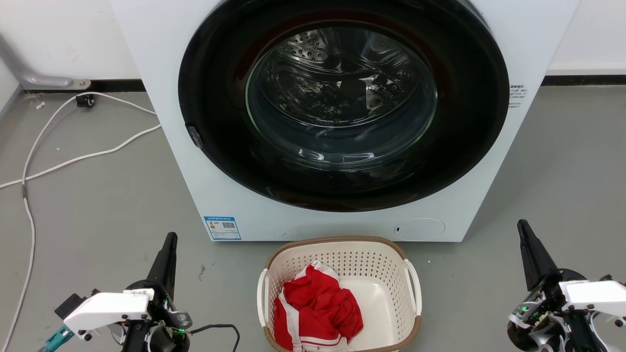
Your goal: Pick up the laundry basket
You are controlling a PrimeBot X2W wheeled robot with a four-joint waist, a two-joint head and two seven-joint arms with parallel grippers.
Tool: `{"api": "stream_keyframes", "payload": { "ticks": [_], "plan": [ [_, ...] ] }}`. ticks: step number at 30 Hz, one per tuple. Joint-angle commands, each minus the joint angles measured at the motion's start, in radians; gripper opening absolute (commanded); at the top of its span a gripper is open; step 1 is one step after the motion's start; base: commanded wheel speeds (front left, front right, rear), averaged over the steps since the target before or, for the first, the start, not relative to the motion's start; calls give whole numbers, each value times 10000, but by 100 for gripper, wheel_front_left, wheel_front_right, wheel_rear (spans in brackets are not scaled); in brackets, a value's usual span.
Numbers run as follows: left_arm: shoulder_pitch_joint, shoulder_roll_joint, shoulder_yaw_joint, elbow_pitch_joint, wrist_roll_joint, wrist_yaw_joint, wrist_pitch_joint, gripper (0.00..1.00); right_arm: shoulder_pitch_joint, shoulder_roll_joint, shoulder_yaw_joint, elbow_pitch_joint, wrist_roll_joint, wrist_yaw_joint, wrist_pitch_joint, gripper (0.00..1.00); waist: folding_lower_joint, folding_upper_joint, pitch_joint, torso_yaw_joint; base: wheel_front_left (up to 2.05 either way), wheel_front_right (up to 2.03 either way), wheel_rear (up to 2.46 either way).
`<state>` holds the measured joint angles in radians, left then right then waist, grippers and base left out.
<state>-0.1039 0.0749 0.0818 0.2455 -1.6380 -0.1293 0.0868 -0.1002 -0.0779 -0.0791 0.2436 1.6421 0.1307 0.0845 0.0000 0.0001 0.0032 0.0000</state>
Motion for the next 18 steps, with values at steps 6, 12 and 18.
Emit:
{"api": "stream_keyframes", "payload": {
  "ticks": [6,12,18],
  "plan": [
    [-68,-50,62,6,61,-24,64,0,-122,53,-40,19,-67,0,46,0,0,-1,0,0,0,0,0],
    [-71,-62,82,9,83,-24,68,0,-124,65,-66,19,-84,0,75,0,0,-1,0,0,0,0,0],
    [-71,-70,94,9,110,-24,89,0,-122,79,-87,20,-115,0,98,0,0,-1,0,0,0,0,0]
  ]
}}
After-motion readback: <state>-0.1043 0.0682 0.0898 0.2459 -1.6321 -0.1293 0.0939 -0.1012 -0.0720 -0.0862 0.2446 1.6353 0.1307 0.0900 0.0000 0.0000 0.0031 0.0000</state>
